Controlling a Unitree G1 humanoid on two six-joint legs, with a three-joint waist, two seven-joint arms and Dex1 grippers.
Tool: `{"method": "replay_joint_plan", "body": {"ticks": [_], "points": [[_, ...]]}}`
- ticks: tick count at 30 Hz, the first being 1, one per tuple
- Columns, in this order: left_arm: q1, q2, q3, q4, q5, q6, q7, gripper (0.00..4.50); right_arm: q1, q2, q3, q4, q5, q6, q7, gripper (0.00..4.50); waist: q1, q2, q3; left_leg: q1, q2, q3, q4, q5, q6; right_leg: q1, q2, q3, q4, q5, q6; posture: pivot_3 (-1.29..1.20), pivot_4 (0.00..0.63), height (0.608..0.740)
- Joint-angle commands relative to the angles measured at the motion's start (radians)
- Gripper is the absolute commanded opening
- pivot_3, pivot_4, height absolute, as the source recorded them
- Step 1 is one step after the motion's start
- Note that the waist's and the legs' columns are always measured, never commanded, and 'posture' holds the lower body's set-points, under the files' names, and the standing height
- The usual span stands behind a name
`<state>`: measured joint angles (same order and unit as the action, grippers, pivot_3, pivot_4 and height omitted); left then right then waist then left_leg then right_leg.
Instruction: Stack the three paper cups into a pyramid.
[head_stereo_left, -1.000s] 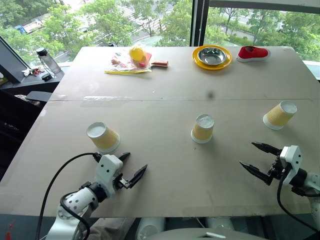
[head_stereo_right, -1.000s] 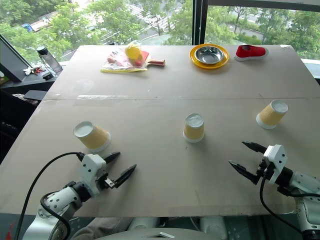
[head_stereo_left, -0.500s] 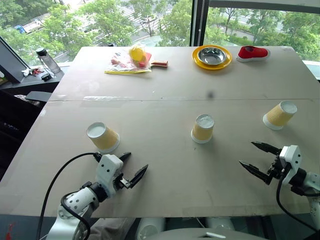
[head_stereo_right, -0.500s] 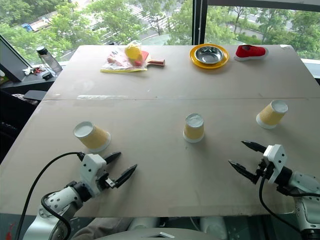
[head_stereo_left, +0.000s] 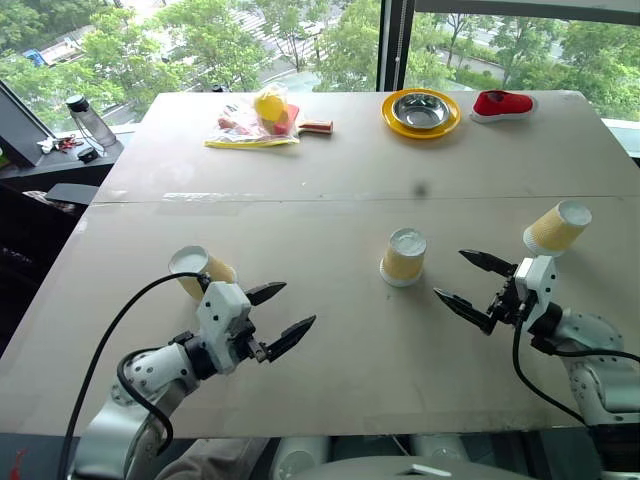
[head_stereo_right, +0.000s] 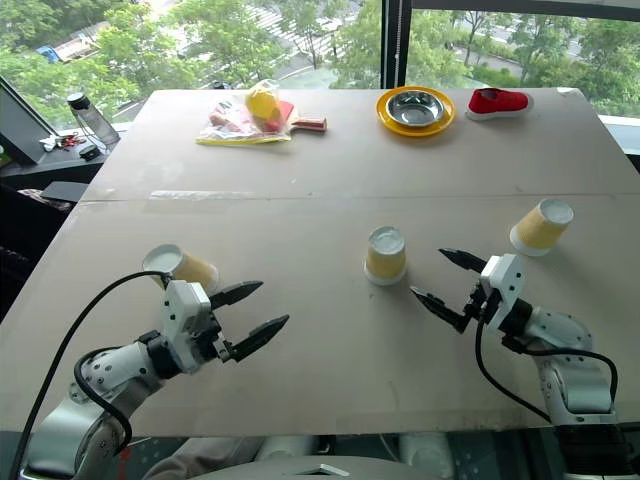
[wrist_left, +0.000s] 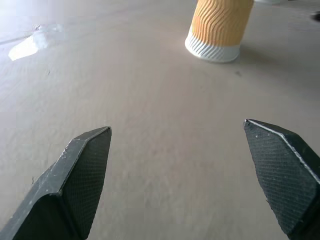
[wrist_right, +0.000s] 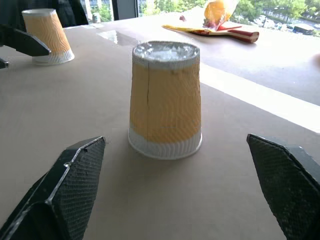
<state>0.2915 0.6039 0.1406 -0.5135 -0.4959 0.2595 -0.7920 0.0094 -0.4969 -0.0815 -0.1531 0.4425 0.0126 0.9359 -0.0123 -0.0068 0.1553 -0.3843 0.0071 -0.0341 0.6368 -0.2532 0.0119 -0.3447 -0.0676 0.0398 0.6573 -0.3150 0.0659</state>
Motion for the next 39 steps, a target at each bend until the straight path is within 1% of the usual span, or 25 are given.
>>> {"method": "replay_joint_plan", "body": {"ticks": [1,4,7,15,16,17,18,19,21,22,27,34,38,39], "points": [[-0.058,0.082,0.032,-0.098,-0.129,0.078,-0.077,4.37,-0.098,0.053,0.066,-0.035,-0.043,0.095,-0.108,4.50,-0.001,-0.003,0.002,-0.001,0.000,-0.001,0.000,0.000,0.000,-0.001,0.001,-0.001,0.000,0.000,0.000,0.00,0.150,0.740],[-0.118,0.123,0.053,-0.128,-0.197,0.128,-0.088,4.37,-0.146,0.085,0.094,-0.016,-0.051,0.103,-0.119,4.50,0.000,-0.003,0.002,-0.003,0.000,-0.001,0.000,0.000,0.000,-0.004,0.002,-0.001,0.001,0.000,0.000,0.00,0.150,0.740],[-0.170,0.141,0.063,-0.146,-0.248,0.165,-0.086,4.37,-0.188,0.115,0.118,0.015,-0.066,0.101,-0.135,4.50,-0.001,-0.003,0.002,-0.004,0.000,-0.001,0.000,0.000,0.000,-0.004,0.005,-0.002,0.000,0.000,0.000,0.00,0.150,0.740],[-0.212,0.161,0.062,-0.167,-0.265,0.203,-0.077,4.37,-0.234,0.151,0.137,0.080,-0.102,0.073,-0.139,4.50,-0.003,-0.003,0.002,-0.004,0.000,0.000,0.000,0.000,0.000,-0.006,0.007,-0.004,0.002,0.000,0.000,0.00,0.150,0.740],[-0.214,0.161,0.063,-0.168,-0.265,0.204,-0.076,4.50,-0.237,0.153,0.136,0.086,-0.104,0.069,-0.138,3.97,-0.003,-0.003,0.002,-0.005,0.000,0.000,0.000,0.000,0.000,-0.006,0.007,-0.004,0.002,0.000,0.000,0.00,0.150,0.740],[-0.216,0.160,0.065,-0.170,-0.267,0.206,-0.076,4.50,-0.238,0.153,0.135,0.091,-0.104,0.067,-0.136,3.65,-0.003,-0.003,0.002,-0.005,0.000,0.000,0.000,0.000,0.000,-0.006,0.007,-0.004,0.002,0.000,0.000,0.00,0.150,0.740],[-0.217,0.160,0.067,-0.172,-0.268,0.207,-0.076,4.50,-0.238,0.153,0.134,0.093,-0.101,0.065,-0.130,3.05,-0.003,-0.003,0.002,-0.005,0.000,0.000,0.000,0.000,0.000,-0.006,0.007,-0.004,0.002,0.000,0.000,0.00,0.150,0.740],[-0.218,0.159,0.068,-0.174,-0.269,0.209,-0.077,4.50,-0.238,0.152,0.134,0.095,-0.099,0.064,-0.125,2.69,-0.003,-0.003,0.002,-0.004,0.000,0.000,0.000,0.000,0.000,-0.006,0.007,-0.004,0.003,0.000,0.000,0.00,0.150,0.740],[-0.219,0.159,0.068,-0.174,-0.268,0.209,-0.079,4.50,-0.239,0.152,0.133,0.099,-0.099,0.059,-0.119,1.81,-0.003,-0.003,0.002,-0.004,0.000,0.000,0.000,0.000,0.000,-0.007,0.007,-0.004,0.003,0.000,0.000,0.00,0.150,0.740],[-0.216,0.159,0.068,-0.174,-0.264,0.206,-0.079,4.50,-0.241,0.153,0.134,0.101,-0.098,0.058,-0.117,1.70,-0.003,-0.003,0.002,-0.004,0.000,0.000,0.000,0.000,0.000,-0.007,0.007,-0.004,0.003,0.000,0.000,0.00,0.150,0.740],[-0.194,0.143,0.085,-0.170,-0.247,0.194,-0.054,4.50,-0.288,0.185,0.155,0.131,-0.113,0.046,-0.123,1.70,-0.005,-0.002,0.002,-0.004,0.000,0.000,0.000,0.000,0.000,-0.007,0.007,-0.004,0.003,0.000,0.000,0.00,0.150,0.740],[-0.201,0.100,0.107,-0.158,-0.220,0.229,0.090,4.50,-0.484,0.301,0.230,0.323,-0.211,0.014,-0.175,1.70,-0.015,-0.003,0.003,-0.004,0.001,0.000,0.000,0.000,0.000,-0.008,0.009,-0.002,0.005,0.000,0.000,0.00,0.150,0.740],[-0.217,0.081,0.107,-0.146,-0.195,0.254,0.172,4.50,-0.599,0.364,0.246,0.452,-0.257,0.000,-0.216,1.70,-0.017,-0.003,0.002,-0.008,0.001,0.000,0.001,0.001,-0.001,-0.012,0.009,-0.002,0.006,0.000,0.001,0.00,0.150,0.740],[-0.218,0.081,0.104,-0.143,-0.184,0.258,0.183,4.50,-0.621,0.376,0.245,0.476,-0.267,0.004,-0.231,1.70,-0.018,-0.003,0.002,-0.010,0.001,0.000,0.001,0.003,-0.005,-0.015,0.009,-0.002,0.006,0.000,0.001,0.00,0.150,0.740]]}}
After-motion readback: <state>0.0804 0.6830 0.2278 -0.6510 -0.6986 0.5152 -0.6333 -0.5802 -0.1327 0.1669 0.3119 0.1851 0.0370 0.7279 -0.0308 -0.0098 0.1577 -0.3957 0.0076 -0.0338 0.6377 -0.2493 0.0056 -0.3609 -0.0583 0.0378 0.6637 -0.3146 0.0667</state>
